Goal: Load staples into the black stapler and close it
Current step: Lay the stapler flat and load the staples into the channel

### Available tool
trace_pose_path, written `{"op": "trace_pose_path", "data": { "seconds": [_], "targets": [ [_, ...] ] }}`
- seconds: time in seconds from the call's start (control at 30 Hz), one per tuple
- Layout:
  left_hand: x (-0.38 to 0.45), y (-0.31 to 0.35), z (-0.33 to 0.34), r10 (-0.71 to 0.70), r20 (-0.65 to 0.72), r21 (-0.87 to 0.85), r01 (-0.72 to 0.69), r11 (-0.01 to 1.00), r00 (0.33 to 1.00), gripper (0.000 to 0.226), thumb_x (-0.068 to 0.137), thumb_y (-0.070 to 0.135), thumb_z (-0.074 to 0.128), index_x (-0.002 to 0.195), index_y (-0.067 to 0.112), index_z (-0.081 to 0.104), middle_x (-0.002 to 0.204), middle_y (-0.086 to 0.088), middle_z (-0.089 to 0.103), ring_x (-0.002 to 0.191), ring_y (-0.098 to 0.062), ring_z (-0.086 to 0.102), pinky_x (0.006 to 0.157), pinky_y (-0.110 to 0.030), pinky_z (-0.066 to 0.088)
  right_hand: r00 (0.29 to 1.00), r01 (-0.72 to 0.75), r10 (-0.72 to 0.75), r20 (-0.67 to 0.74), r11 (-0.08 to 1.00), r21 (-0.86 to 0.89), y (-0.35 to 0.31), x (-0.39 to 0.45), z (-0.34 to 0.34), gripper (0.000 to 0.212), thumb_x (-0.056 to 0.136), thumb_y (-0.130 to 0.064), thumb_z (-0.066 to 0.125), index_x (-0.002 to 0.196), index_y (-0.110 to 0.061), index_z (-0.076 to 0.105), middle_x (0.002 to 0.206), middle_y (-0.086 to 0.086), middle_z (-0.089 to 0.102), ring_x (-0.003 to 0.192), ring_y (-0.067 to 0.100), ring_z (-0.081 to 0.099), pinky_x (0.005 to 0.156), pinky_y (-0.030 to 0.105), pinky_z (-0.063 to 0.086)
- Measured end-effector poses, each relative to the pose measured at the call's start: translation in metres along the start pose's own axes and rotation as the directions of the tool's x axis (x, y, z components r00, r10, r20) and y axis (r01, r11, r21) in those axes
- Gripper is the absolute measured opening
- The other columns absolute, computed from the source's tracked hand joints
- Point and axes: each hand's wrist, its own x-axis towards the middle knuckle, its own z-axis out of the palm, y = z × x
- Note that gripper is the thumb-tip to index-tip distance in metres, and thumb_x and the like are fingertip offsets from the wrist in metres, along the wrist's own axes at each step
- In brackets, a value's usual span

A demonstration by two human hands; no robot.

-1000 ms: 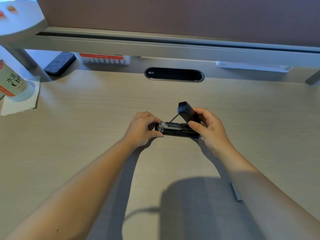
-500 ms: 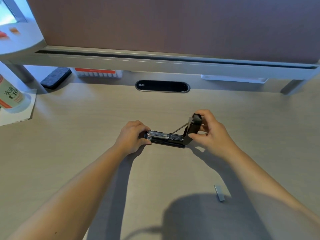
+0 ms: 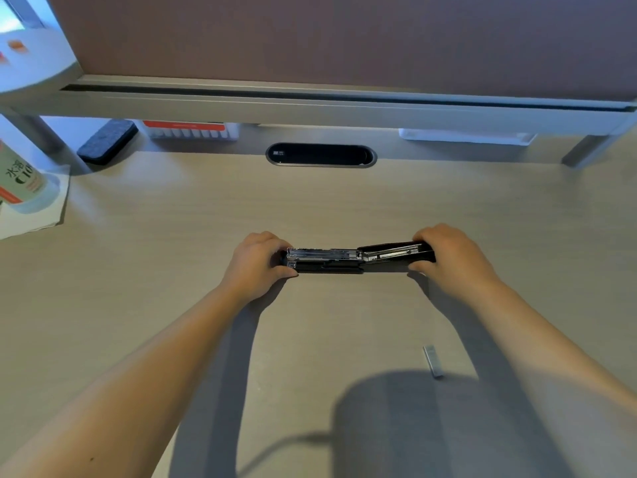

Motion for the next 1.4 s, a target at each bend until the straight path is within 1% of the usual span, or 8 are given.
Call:
{"op": "trace_pose_path", "data": {
  "seconds": [0.3, 0.43, 0.6, 0.77, 0.93, 1.23, 1.3, 1.4],
  "targets": [
    [-0.002, -0.003, 0.003, 0.019, 0.025, -0.022, -0.019, 1.0, 1.0, 0.039, 0.067, 0.021, 0.073, 0.104, 0.017, 0.063, 0.107, -0.012, 0.061, 0.104, -0.03, 0.048, 0.089, -0.035, 0.035, 0.996, -0.032, 0.027, 0.087, 0.998, 0.058, 0.004, 0.004, 0.021, 0.026, 0.075, -0.013, 0.064, 0.1, -0.008, 0.057, 0.101, 0.016, 0.058, 0.091, 0.03, 0.048, 0.069, 0.03, 0.031],
    [-0.007, -0.006, 0.006, 0.047, 0.001, -0.046, -0.047, 0.998, 0.999, 0.038, 0.065, 0.02, 0.075, 0.101, 0.015, 0.064, 0.104, -0.012, 0.062, 0.103, -0.029, 0.049, 0.088, -0.033, 0.034, 1.0, -0.022, 0.019, 0.025, 0.991, 0.134, 0.007, -0.004, 0.026, 0.032, 0.072, -0.008, 0.066, 0.103, -0.009, 0.058, 0.1, 0.016, 0.057, 0.1, 0.033, 0.048, 0.074, 0.029, 0.03],
    [-0.028, -0.005, 0.017, 0.137, -0.054, -0.072, -0.141, 0.987, 0.989, 0.032, 0.069, 0.016, 0.072, 0.099, 0.011, 0.064, 0.101, -0.012, 0.066, 0.099, -0.029, 0.053, 0.084, -0.034, 0.038, 0.999, -0.011, 0.015, -0.03, 0.99, 0.139, 0.003, -0.028, 0.028, 0.031, 0.071, -0.007, 0.066, 0.102, -0.009, 0.06, 0.091, 0.005, 0.048, 0.089, 0.023, 0.045, 0.068, 0.025, 0.025],
    [-0.053, 0.001, 0.026, 0.198, -0.072, -0.095, -0.205, 0.974, 0.978, 0.029, 0.071, 0.013, 0.069, 0.099, 0.007, 0.063, 0.092, -0.008, 0.06, 0.087, -0.023, 0.051, 0.078, -0.033, 0.041, 0.992, 0.004, 0.014, -0.123, 0.989, 0.15, 0.002, -0.063, 0.035, 0.034, 0.072, -0.005, 0.065, 0.105, -0.009, 0.059, 0.095, 0.008, 0.051, 0.093, 0.027, 0.049, 0.075, 0.028, 0.031],
    [-0.08, -0.004, 0.04, 0.194, -0.106, -0.187, -0.212, 0.959, 0.975, 0.025, 0.073, 0.01, 0.067, 0.097, 0.007, 0.061, 0.088, -0.005, 0.056, 0.088, -0.026, 0.052, 0.086, -0.04, 0.044, 0.973, 0.032, 0.003, -0.23, 0.988, 0.151, 0.0, -0.091, 0.053, 0.037, 0.072, -0.004, 0.065, 0.108, -0.008, 0.06, 0.114, 0.02, 0.06, 0.107, 0.033, 0.051, 0.084, 0.031, 0.036],
    [-0.086, -0.002, 0.044, 0.107, -0.138, -0.208, -0.134, 0.969, 0.985, 0.024, 0.073, 0.014, 0.068, 0.096, 0.01, 0.062, 0.091, -0.012, 0.06, 0.088, -0.03, 0.055, 0.086, -0.042, 0.046, 0.908, -0.088, 0.197, -0.37, 0.953, 0.29, -0.003, -0.11, 0.064, 0.074, 0.073, -0.022, 0.069, 0.132, -0.002, 0.029, 0.139, 0.022, 0.036, 0.127, 0.035, 0.034, 0.104, 0.039, 0.03],
    [-0.084, 0.001, 0.046, 0.111, -0.135, -0.194, -0.136, 0.971, 0.985, 0.025, 0.073, 0.015, 0.067, 0.097, 0.009, 0.062, 0.092, -0.012, 0.06, 0.088, -0.029, 0.054, 0.085, -0.04, 0.045, 0.869, -0.148, 0.291, -0.4, 0.925, 0.35, 0.001, -0.12, 0.066, 0.084, 0.065, -0.03, 0.075, 0.13, -0.001, 0.03, 0.137, 0.022, 0.037, 0.126, 0.035, 0.035, 0.105, 0.042, 0.032],
    [-0.081, 0.006, 0.049, 0.118, -0.129, -0.195, -0.142, 0.97, 0.985, 0.022, 0.073, 0.016, 0.067, 0.094, 0.012, 0.062, 0.091, -0.011, 0.06, 0.088, -0.029, 0.054, 0.085, -0.039, 0.045, 0.847, -0.24, 0.377, -0.375, 0.9, 0.363, 0.004, -0.137, 0.073, 0.071, 0.061, -0.04, 0.075, 0.113, -0.002, 0.046, 0.124, 0.019, 0.048, 0.115, 0.034, 0.046, 0.098, 0.047, 0.041]
  ]
}}
